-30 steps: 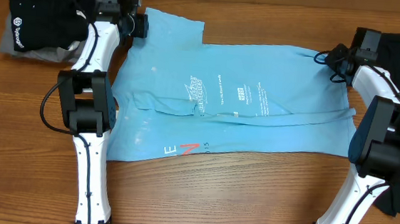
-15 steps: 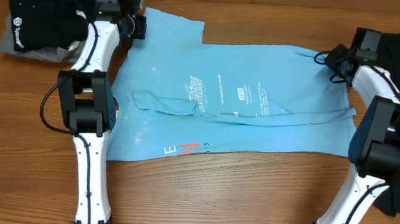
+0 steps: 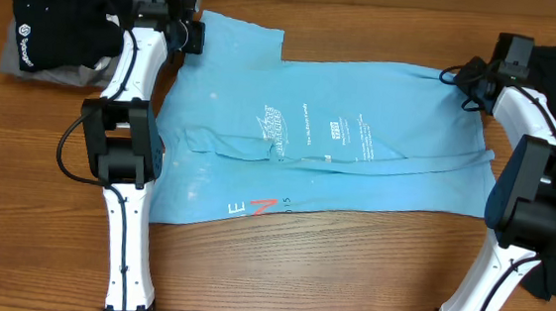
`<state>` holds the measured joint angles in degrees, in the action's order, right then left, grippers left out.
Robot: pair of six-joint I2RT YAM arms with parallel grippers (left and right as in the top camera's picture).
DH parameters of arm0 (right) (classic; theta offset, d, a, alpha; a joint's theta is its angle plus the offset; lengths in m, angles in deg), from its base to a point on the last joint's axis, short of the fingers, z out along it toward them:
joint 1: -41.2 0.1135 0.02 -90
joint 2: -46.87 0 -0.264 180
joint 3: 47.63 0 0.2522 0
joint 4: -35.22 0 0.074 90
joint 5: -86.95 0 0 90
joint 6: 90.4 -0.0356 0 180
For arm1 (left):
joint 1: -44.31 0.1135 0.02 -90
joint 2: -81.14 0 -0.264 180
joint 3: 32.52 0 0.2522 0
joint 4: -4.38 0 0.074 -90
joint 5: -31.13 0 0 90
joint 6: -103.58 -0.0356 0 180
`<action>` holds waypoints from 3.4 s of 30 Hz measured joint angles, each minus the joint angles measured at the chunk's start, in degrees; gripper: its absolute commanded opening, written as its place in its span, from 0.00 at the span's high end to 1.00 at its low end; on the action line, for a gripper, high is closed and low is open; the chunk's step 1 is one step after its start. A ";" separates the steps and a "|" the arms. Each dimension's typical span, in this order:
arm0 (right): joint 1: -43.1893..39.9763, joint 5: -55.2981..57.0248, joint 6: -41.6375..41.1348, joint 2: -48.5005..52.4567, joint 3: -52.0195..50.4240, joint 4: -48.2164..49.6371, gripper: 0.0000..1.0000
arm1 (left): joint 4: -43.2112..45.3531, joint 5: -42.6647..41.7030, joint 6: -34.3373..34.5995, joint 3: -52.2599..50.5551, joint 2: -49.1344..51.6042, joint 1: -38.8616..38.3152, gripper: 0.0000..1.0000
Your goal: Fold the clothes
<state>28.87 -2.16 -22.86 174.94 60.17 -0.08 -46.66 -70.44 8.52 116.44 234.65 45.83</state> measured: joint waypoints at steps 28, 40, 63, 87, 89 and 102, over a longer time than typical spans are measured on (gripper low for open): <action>0.00 0.00 -0.02 -8.33 0.31 -12.37 0.96 | -39.47 2.40 0.68 29.00 1.29 -0.02 0.96; -1.77 -0.02 -0.02 -12.63 0.37 -20.44 0.96 | -59.34 0.07 5.22 37.42 1.29 -0.02 0.96; -7.65 -0.46 -1.46 -16.28 0.42 -37.11 0.96 | -59.43 -3.26 6.45 14.95 -19.65 -3.82 0.96; -14.88 -3.45 3.87 -17.14 0.42 -46.12 0.96 | -53.77 2.01 6.71 -24.90 -30.16 -2.54 0.96; -15.02 -3.65 4.66 -17.16 0.42 -47.39 0.96 | -53.35 2.19 6.82 -26.16 -30.16 -1.70 0.96; -14.99 -3.87 6.03 -17.25 0.42 -54.16 0.96 | -53.33 2.40 6.86 -30.53 -30.18 1.11 0.96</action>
<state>13.87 -6.03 -16.83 157.70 60.58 -54.24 -99.99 -68.04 15.39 85.91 204.47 46.94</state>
